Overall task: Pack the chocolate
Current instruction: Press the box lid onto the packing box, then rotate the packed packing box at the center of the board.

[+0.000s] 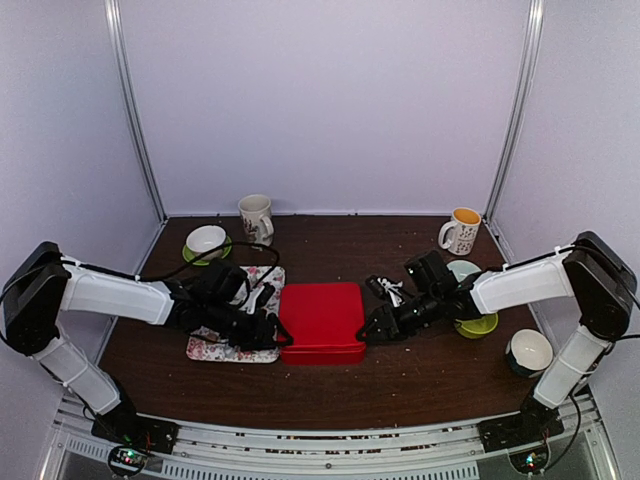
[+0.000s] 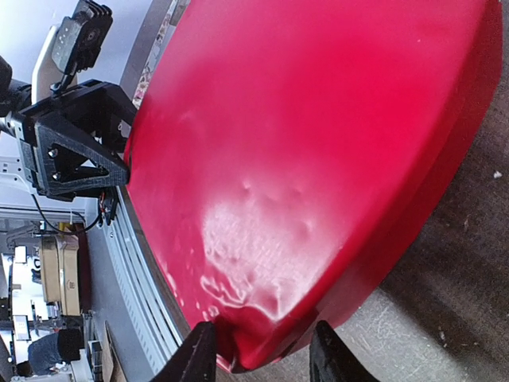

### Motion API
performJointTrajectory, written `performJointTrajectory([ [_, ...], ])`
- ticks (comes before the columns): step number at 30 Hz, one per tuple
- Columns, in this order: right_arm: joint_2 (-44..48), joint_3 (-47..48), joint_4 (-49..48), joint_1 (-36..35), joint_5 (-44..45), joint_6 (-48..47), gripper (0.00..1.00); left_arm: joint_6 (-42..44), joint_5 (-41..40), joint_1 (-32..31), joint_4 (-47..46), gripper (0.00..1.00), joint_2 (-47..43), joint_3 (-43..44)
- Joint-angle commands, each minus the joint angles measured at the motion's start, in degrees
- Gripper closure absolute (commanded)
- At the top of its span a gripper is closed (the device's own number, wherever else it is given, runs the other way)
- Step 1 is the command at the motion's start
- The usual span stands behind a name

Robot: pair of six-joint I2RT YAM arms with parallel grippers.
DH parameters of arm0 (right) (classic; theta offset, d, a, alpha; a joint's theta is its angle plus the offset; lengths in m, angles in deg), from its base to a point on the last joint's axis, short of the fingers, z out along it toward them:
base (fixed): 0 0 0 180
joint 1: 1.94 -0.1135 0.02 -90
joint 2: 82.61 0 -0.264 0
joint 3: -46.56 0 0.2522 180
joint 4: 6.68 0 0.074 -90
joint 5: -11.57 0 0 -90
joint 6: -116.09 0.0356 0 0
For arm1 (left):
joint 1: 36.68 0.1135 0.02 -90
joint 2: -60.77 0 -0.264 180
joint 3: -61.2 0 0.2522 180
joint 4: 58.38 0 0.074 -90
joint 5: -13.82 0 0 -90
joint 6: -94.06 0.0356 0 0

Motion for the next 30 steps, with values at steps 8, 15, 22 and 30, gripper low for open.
performJointTrajectory([
  [8,-4.08,-3.34,8.01,-2.03,5.12,4.82,0.63,-2.38,-1.07,-2.24,6.58,0.51,3.70,-2.05],
  [15,-4.88,-3.92,9.38,-2.80,6.09,4.73,0.63,-2.62,-1.25,-3.03,6.58,0.52,4.63,-2.15],
  [22,-4.92,-6.90,4.98,-4.16,5.94,8.30,0.63,-3.00,-1.44,-3.99,6.31,0.56,5.40,-1.65],
  [30,-2.20,-5.54,2.85,-4.41,7.21,8.99,0.67,-2.62,-1.81,-4.82,7.23,0.59,5.68,-0.21],
])
